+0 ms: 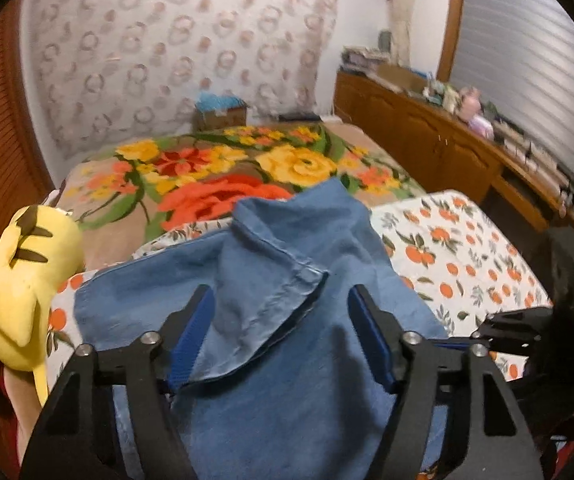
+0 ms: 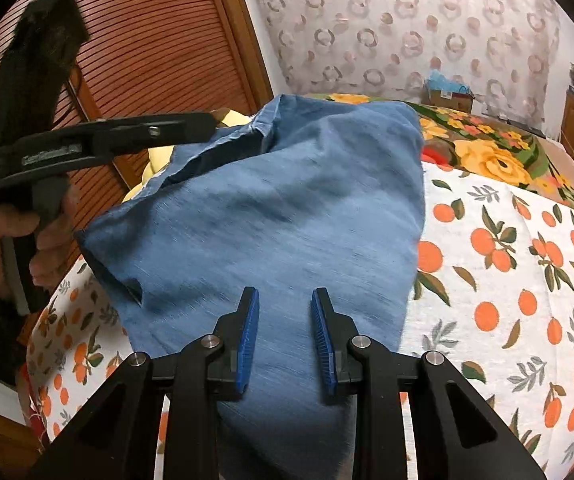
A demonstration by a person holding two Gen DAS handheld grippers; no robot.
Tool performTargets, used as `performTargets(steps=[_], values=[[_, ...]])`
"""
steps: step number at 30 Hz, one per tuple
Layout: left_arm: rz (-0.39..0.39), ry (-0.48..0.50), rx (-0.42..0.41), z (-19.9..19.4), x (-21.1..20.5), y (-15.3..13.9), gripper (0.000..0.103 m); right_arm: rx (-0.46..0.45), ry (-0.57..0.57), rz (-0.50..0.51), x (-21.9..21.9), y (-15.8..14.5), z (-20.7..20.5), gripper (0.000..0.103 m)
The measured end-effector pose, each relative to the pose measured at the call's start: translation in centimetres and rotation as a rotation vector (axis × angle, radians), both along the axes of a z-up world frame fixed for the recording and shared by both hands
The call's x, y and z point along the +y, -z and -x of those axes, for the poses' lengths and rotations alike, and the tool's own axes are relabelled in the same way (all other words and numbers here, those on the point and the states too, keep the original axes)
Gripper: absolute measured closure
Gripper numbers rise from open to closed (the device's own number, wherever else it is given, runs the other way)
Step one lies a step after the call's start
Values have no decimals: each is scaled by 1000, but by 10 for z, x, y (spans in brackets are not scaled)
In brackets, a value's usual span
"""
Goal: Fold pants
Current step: 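Close the left tool on the folded jeans edge and lift it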
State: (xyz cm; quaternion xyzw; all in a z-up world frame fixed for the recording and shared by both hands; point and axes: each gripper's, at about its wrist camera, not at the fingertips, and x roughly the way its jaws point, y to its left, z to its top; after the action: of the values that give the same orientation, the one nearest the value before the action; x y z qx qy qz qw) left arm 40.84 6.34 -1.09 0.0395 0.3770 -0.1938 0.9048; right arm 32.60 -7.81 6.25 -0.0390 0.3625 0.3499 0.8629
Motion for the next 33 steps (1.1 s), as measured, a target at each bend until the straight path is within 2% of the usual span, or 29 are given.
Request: performTargets(steps=[3,6,7,8,10,12,13,19,22,31,33], values=[[-45,17,29,-9,-10,4,42,-9,-17,4,6,-3,7,74],[-89,12,58,-19,-15,11,51,-23,-39,13,14,-6,17,68],[-107,9,64,-22,-17,12,59,-28,-46,12,18,-7,21,64],[-120,5,72,-25,-17,14,72,-32,-52,15,21,-8,25,59],[-125,1,80,-27,-16,13,80,-42,-59,21,27,-10,32,54],[-127,-3,62,-26,-14,7,88,-51,-67,31,32,-11,40,53],[-129,-10,51,-26,-13,5,98,-58,-71,38,35,-12,43,53],[-122,-48,4,-26,4,-11,99,-88,-98,62,42,-15,59,51],[-114,-73,-14,-28,14,-18,99,-99,-121,75,48,-15,68,45],[-79,-103,-68,-21,31,-36,101,-103,-99,95,26,-15,56,45],[-65,-107,-71,-20,35,-42,101,-107,-106,95,29,-13,57,68]])
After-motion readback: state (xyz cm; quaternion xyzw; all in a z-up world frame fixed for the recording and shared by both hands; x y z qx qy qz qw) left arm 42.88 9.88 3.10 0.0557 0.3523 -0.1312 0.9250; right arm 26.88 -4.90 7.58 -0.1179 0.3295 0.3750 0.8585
